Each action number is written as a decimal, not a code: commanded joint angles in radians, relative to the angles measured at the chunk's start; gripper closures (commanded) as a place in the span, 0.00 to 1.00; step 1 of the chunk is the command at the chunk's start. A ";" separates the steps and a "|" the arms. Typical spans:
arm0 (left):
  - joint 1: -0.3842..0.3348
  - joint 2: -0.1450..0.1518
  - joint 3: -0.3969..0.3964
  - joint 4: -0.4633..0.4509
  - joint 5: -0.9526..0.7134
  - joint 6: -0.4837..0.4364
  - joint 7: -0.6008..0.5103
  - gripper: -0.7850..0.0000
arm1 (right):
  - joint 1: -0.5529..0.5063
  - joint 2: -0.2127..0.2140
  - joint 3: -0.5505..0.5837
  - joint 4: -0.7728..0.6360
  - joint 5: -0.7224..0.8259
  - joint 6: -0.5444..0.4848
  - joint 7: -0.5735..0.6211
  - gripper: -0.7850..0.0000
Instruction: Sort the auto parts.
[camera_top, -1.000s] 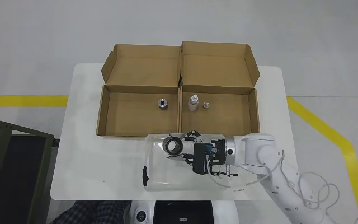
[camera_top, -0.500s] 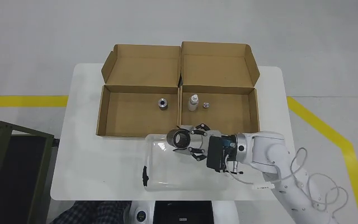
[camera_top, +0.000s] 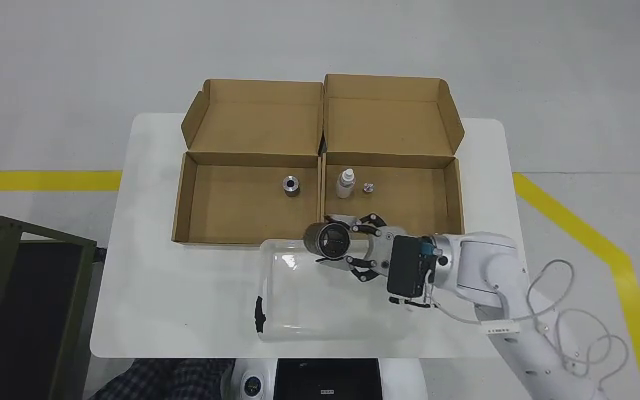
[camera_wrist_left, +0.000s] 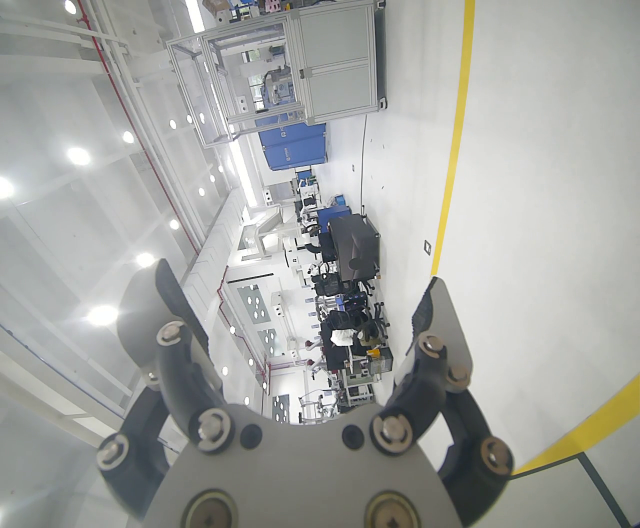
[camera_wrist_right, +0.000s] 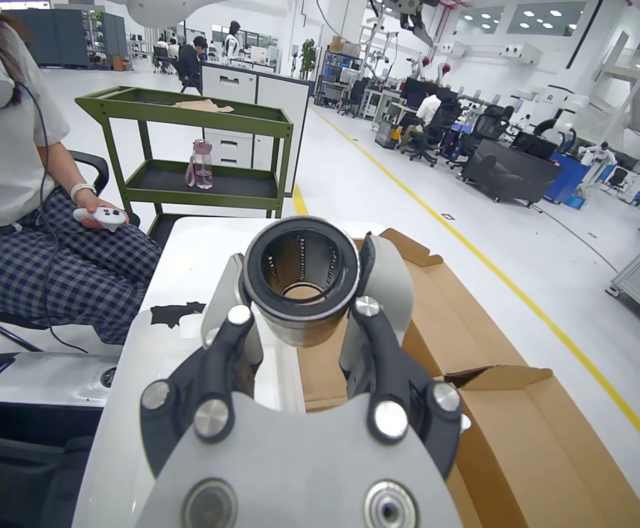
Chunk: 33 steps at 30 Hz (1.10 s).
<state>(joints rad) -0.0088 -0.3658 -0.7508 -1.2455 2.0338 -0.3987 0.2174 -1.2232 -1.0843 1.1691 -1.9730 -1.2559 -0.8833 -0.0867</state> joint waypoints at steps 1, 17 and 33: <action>0.000 0.000 0.000 0.000 0.000 0.000 0.000 0.00 | 0.001 0.000 0.001 0.002 -0.003 0.000 -0.010 1.00; 0.000 0.000 0.000 0.000 0.000 0.000 0.000 0.00 | 0.041 -0.004 -0.030 0.051 -0.034 0.014 0.008 1.00; 0.000 0.000 0.000 0.000 0.000 0.000 0.000 0.00 | 0.225 -0.053 -0.216 0.178 -0.018 0.125 0.173 1.00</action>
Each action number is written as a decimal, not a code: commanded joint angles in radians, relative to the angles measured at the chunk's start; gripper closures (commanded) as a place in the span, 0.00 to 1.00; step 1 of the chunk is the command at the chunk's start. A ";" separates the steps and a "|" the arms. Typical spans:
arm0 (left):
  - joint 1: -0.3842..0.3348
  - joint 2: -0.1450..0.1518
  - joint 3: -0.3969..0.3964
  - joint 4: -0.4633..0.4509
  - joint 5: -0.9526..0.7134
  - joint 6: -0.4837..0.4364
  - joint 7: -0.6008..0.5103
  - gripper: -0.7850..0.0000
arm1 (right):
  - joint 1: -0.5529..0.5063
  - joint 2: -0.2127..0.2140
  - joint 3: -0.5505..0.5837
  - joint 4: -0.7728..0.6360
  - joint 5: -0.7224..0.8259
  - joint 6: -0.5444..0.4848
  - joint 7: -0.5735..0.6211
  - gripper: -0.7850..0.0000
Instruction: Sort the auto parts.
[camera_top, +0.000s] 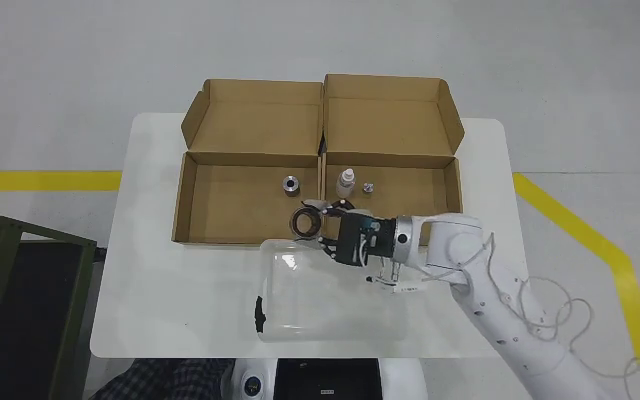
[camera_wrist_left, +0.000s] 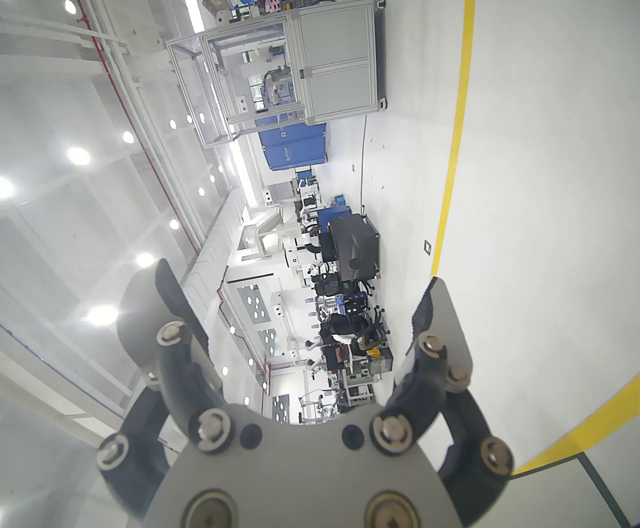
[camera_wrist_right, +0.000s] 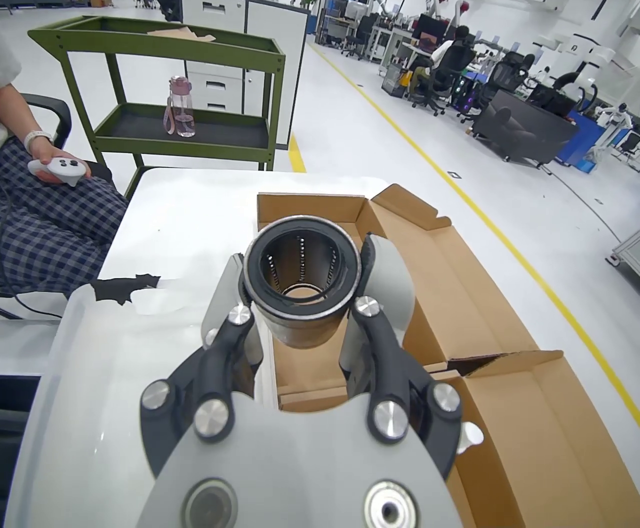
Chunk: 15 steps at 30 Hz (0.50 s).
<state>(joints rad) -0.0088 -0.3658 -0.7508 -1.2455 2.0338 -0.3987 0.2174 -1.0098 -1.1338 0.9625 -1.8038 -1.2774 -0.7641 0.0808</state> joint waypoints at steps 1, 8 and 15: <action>0.000 0.000 0.000 0.000 0.000 0.000 0.000 0.00 | 0.025 -0.007 -0.021 0.021 0.007 0.015 0.017 1.00; 0.000 0.000 0.000 0.000 0.000 0.000 0.000 0.00 | 0.123 -0.041 -0.108 0.108 0.052 0.061 0.123 1.00; 0.000 0.000 0.000 0.000 0.000 0.000 0.000 0.00 | 0.209 -0.078 -0.190 0.200 0.093 0.089 0.197 1.00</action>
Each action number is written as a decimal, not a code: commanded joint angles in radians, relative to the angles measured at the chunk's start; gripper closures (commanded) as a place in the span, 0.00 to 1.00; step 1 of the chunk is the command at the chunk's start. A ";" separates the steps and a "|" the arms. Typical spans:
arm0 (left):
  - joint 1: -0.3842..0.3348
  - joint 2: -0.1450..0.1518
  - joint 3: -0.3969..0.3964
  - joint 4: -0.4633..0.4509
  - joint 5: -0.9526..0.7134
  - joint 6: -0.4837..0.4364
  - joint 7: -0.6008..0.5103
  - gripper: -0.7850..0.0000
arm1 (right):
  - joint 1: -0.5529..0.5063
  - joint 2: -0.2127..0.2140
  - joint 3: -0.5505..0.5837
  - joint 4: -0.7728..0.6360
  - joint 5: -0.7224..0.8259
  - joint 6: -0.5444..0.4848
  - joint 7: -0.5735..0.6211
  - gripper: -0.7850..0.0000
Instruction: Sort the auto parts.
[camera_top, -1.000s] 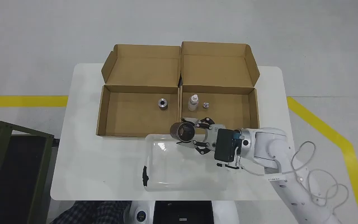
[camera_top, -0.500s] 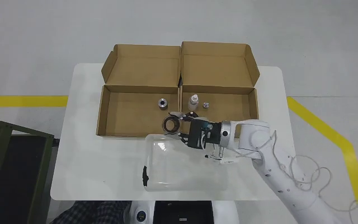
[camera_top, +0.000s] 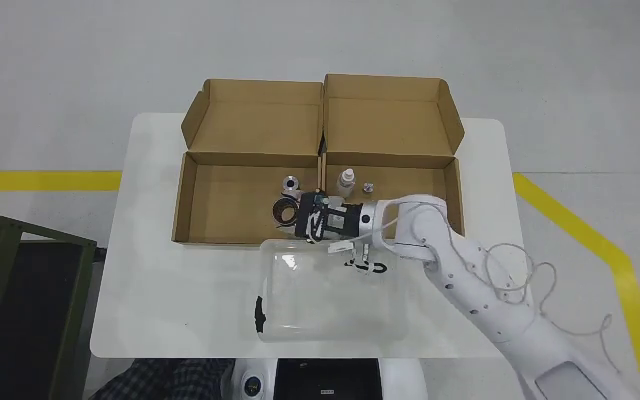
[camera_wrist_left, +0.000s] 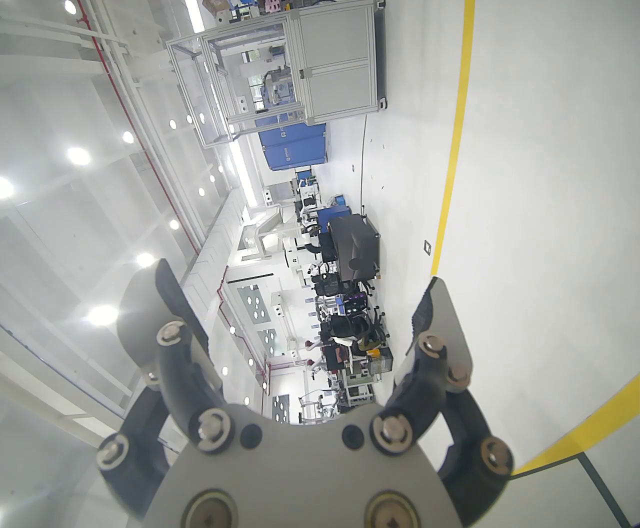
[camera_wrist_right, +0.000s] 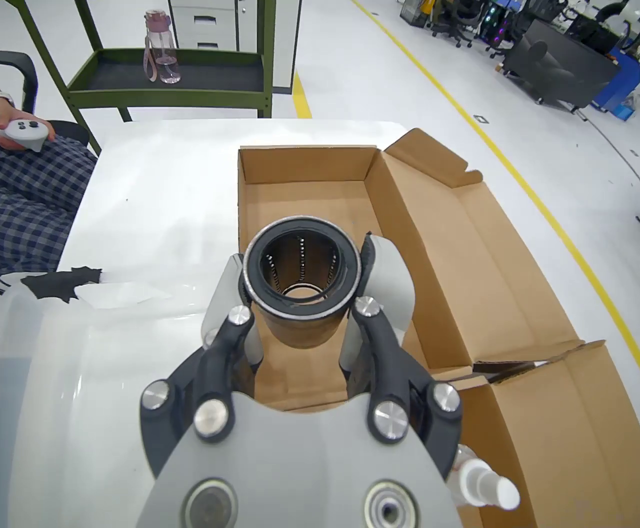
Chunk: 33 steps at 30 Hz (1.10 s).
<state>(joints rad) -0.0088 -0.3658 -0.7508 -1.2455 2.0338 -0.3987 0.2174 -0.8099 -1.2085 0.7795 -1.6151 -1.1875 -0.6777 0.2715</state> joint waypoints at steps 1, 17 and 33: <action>0.000 0.000 0.000 0.000 0.000 0.000 0.000 0.00 | 0.020 -0.009 -0.014 0.028 0.012 0.009 0.012 1.00; 0.000 0.000 0.000 0.000 0.000 0.000 0.000 0.00 | 0.132 -0.074 -0.113 0.189 0.064 0.071 0.172 1.00; 0.000 0.000 0.000 0.000 0.000 0.000 0.000 0.00 | 0.184 -0.126 -0.172 0.302 0.066 0.080 0.225 1.00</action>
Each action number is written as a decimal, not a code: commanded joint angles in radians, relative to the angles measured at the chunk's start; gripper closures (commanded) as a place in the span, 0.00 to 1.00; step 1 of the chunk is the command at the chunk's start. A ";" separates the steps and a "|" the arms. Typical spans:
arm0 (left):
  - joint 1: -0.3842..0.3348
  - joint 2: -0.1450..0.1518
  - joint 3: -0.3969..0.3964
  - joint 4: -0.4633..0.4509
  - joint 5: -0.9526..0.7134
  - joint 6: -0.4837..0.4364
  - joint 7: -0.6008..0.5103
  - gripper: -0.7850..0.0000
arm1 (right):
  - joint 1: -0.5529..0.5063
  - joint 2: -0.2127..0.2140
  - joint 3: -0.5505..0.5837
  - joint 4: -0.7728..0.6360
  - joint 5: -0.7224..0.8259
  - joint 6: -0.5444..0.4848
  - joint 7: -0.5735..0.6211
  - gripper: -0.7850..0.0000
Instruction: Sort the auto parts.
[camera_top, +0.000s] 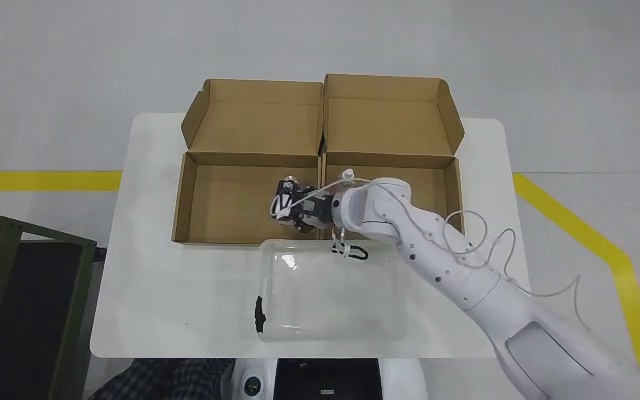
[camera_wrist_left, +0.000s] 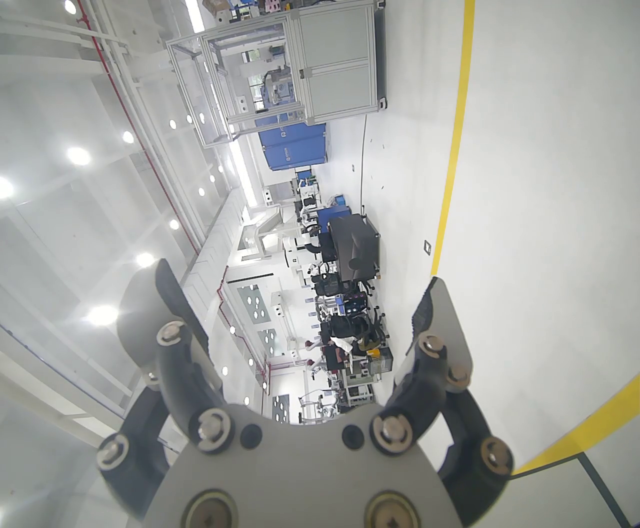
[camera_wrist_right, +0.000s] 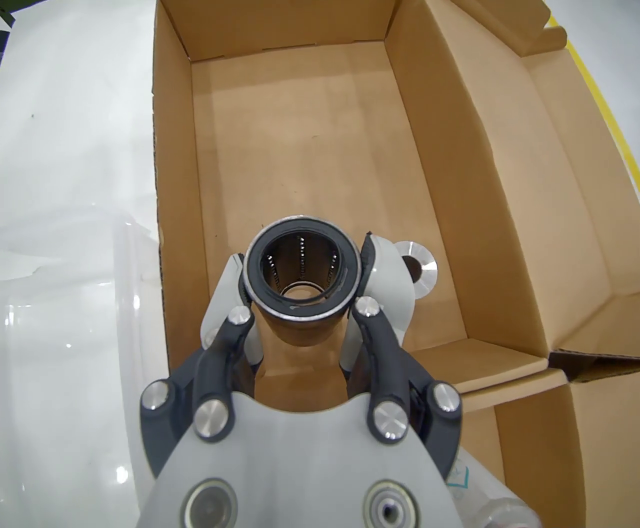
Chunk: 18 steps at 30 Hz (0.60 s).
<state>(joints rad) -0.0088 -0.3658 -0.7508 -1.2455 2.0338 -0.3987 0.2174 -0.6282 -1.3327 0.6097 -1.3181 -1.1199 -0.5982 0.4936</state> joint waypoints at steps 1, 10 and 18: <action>0.000 0.000 0.000 0.000 0.000 0.000 0.000 0.00 | 0.004 -0.005 -0.005 0.010 -0.002 -0.001 0.005 1.00; 0.000 0.000 0.000 0.000 0.000 0.000 0.000 0.00 | 0.015 -0.024 -0.014 0.050 -0.004 -0.010 0.015 0.84; 0.000 0.000 0.000 0.000 0.000 0.000 0.000 0.00 | 0.022 -0.037 -0.018 0.072 -0.009 -0.021 0.029 0.70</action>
<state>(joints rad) -0.0088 -0.3658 -0.7508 -1.2455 2.0338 -0.3987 0.2174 -0.6067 -1.3691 0.5918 -1.2473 -1.1280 -0.6186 0.5212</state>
